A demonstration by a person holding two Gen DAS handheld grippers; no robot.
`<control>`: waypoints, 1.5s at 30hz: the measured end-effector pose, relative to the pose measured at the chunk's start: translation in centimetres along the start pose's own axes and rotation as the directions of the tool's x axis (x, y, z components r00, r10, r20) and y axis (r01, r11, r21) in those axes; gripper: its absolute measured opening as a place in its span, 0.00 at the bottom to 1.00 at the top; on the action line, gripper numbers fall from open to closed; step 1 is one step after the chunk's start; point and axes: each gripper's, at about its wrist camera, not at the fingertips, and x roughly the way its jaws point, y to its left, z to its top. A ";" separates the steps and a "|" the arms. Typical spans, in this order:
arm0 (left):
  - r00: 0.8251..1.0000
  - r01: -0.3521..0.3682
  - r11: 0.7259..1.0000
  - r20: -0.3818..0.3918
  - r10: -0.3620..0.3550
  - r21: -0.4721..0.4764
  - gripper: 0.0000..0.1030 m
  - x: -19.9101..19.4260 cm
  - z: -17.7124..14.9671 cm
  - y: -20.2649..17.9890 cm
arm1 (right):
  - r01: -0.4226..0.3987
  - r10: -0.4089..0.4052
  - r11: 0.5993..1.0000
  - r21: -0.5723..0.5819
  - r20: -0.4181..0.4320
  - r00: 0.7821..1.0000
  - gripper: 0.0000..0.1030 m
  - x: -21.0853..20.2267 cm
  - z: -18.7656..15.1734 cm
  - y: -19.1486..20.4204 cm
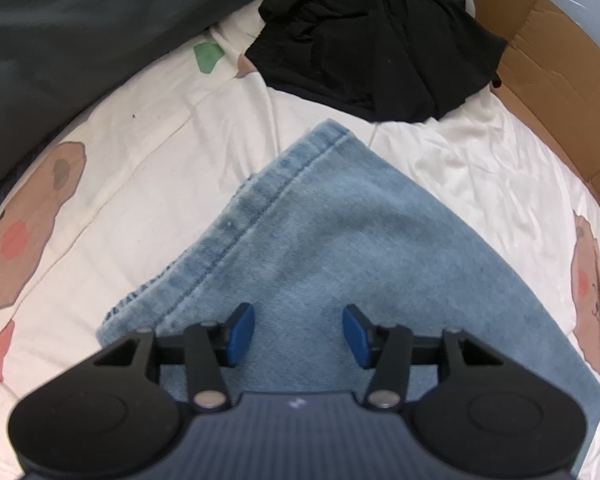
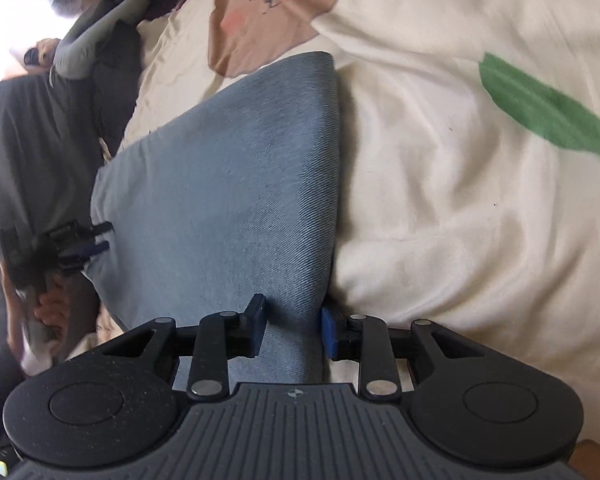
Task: Fold clothes
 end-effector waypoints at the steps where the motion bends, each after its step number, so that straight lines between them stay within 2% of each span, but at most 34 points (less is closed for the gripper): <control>1: 1.000 0.000 1.000 0.000 0.000 0.001 0.52 0.0 0.0 0.0 | -0.015 0.015 1.000 0.017 0.001 1.000 0.33 0.0 0.0 -0.3; 9: 1.000 0.004 1.000 -0.002 -0.004 0.003 0.52 0.0 0.0 0.0 | -0.153 0.153 0.983 0.102 0.014 0.988 0.32 -1.0 0.2 -1.4; 14: 1.000 0.002 1.000 0.001 -0.002 0.002 0.52 -0.1 0.0 0.0 | -0.145 0.145 0.982 0.118 0.005 0.989 0.32 0.1 0.5 -1.8; 21: 1.000 0.000 1.000 -0.001 0.000 0.005 0.55 0.0 0.0 -0.2 | -0.188 0.191 0.974 0.126 -0.011 0.982 0.32 1.1 1.0 -1.8; 28: 1.000 0.011 1.000 -0.007 -0.011 0.001 0.55 0.0 0.3 0.0 | -0.299 0.300 0.945 0.135 0.017 0.954 0.32 -1.2 1.0 -1.5; 31: 1.000 0.007 1.000 -0.005 -0.007 0.005 0.55 0.0 0.2 -0.1 | -0.302 0.301 0.940 0.157 0.026 0.953 0.32 -0.9 1.1 -1.8; 34: 1.000 0.000 1.000 -0.007 0.000 0.016 0.56 0.1 0.2 -0.4 | -0.266 0.267 0.950 0.162 0.016 0.964 0.32 0.0 1.4 -2.5; 41: 1.000 0.008 1.000 -0.017 -0.007 0.019 0.57 0.2 0.4 -0.2 | -0.289 0.296 0.940 0.181 -0.016 0.955 0.32 2.4 1.6 -2.5; 43: 1.000 0.007 1.000 -0.018 -0.006 0.018 0.57 0.1 0.3 -0.2 | -0.271 0.280 0.948 0.164 -0.036 0.959 0.29 3.1 1.6 -1.6; 45: 1.000 0.008 1.000 -0.024 -0.008 0.007 0.58 0.0 0.4 -0.3 | -0.238 0.246 0.960 0.145 -0.041 0.968 0.09 3.3 1.6 -1.1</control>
